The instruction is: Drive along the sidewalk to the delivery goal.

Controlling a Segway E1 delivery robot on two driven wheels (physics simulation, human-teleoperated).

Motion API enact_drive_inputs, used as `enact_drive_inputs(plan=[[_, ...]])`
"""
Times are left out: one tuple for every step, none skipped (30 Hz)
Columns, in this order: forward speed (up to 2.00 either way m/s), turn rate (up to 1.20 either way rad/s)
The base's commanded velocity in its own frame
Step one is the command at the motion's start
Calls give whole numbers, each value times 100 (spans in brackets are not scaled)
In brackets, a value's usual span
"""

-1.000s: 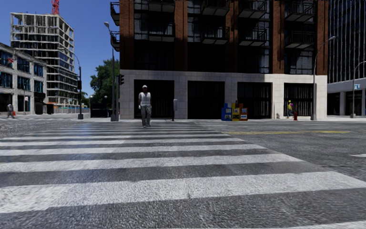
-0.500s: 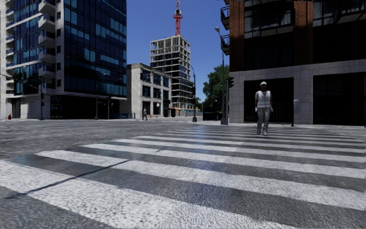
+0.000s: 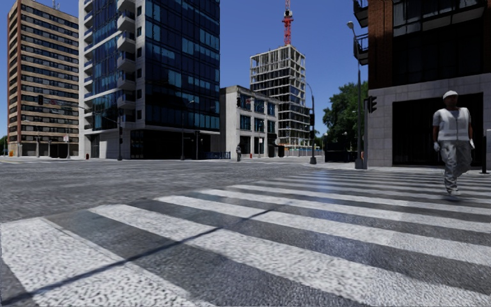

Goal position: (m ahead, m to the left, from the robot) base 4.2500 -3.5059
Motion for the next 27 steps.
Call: enact_drive_inputs(plan=[[152,0],[152,0],[152,0],[153,0],[155,0],[157,0],[157,0],[162,0],[171,0],[179,0],[181,0],[180,0],[180,0],[179,-9],[176,-24],[171,-41],[171,-41],[165,-47],[164,-49],[163,-49],[163,-49],[163,-49],[162,-49],[162,-49],[162,-49],[161,-49],[161,-49]])
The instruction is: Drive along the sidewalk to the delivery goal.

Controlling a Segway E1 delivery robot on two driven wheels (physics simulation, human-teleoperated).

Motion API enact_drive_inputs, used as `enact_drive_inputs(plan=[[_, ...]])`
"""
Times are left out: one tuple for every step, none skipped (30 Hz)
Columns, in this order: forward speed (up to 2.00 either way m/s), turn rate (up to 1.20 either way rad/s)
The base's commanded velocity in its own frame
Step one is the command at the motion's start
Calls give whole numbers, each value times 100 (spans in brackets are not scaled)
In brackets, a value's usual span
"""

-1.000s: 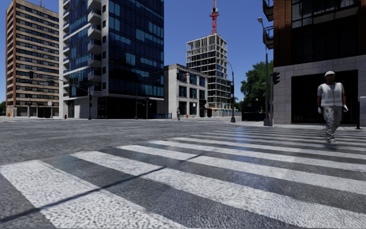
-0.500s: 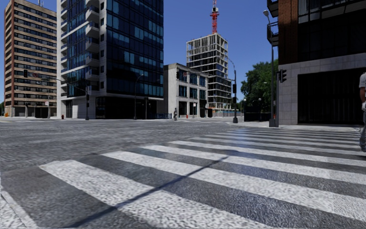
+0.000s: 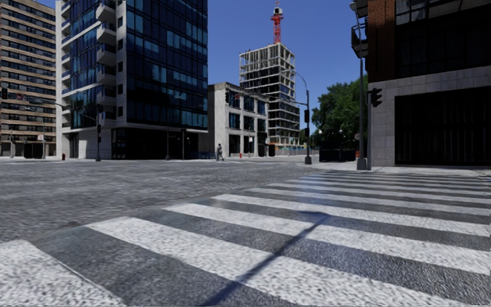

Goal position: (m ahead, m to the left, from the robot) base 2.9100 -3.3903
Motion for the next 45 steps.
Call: enact_drive_inputs(plan=[[159,-49],[159,-49],[159,-49],[157,-49],[155,-49],[155,-49],[151,-49],[148,-50],[147,-52],[147,-52],[146,-53],[146,-54],[145,-55],[145,-55],[142,-55],[138,-55],[137,-56],[137,-56],[136,-56],[136,-56],[136,-56],[135,-56],[135,-56],[131,-56],[131,-56],[129,-56],[127,-56],[124,-56],[118,-57],[118,-57],[114,-57],[113,-57],[113,-57],[113,-57],[113,-57],[113,-57],[113,-57],[112,-57],[112,-57],[112,-57],[111,-57],[111,-57],[111,-57],[111,-57],[111,-57]])
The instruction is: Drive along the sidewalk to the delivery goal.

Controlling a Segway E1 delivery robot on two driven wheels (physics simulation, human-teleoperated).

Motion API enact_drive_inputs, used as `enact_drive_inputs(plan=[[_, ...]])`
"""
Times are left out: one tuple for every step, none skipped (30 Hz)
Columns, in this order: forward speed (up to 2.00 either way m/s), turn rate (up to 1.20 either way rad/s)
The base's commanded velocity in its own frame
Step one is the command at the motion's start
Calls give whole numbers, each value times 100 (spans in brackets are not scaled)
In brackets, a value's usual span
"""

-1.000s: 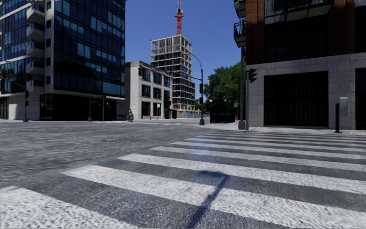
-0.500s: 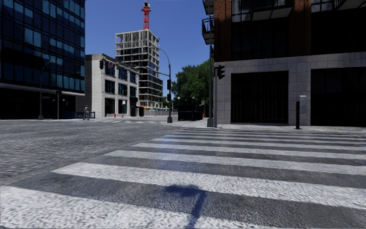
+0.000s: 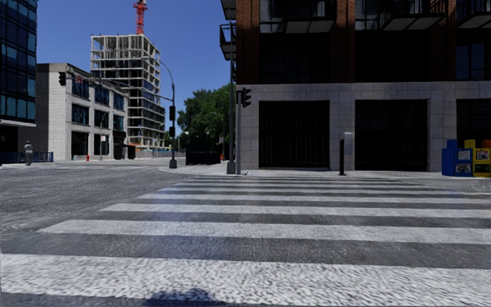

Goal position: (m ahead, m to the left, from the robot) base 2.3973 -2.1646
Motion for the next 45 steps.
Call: enact_drive_inputs(plan=[[111,-57],[111,-57],[111,-57],[111,-57],[111,-58],[111,-59],[111,-59],[111,-60],[111,-61],[111,-62],[111,-62],[111,-62],[111,-63],[111,-64],[111,-65],[111,-65],[111,-65],[111,-66],[110,-66],[110,-66],[110,-66],[109,-66],[109,-66],[109,-66],[109,-66],[109,-66],[109,-66],[109,-66],[109,-66],[109,-66],[109,-66],[109,-66],[109,-66],[109,-66],[108,-66],[108,-64],[108,-59],[108,-59],[108,-56],[108,-54],[108,-54],[108,-54],[108,-54],[108,-54],[108,-54]])
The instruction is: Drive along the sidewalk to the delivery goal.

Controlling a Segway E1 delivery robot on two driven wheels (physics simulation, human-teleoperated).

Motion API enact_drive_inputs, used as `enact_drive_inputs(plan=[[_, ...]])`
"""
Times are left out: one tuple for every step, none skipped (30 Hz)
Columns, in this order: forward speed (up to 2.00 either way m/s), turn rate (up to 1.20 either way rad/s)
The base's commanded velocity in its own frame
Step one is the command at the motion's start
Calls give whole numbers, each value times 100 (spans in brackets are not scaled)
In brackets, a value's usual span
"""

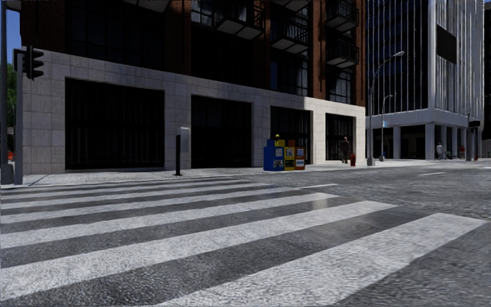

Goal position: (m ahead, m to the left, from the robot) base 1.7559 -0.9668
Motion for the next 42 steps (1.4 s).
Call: enact_drive_inputs(plan=[[108,-54],[108,-54],[108,-54],[108,-54],[108,-54],[108,-54],[108,-54],[108,-54],[108,-54],[108,-54],[107,-54],[107,-54],[102,-54],[102,-54],[91,-57],[86,-59],[85,-60],[85,-60],[84,-61],[84,-61],[84,-61],[84,-62],[84,-62],[84,-64],[84,-65],[84,-65],[84,-66],[84,-66],[84,-66],[84,-66],[84,-66],[84,-66],[84,-66],[84,-66],[84,-66],[84,-66],[84,-66],[84,-66],[84,-66],[84,-66],[84,-66],[84,-66]])
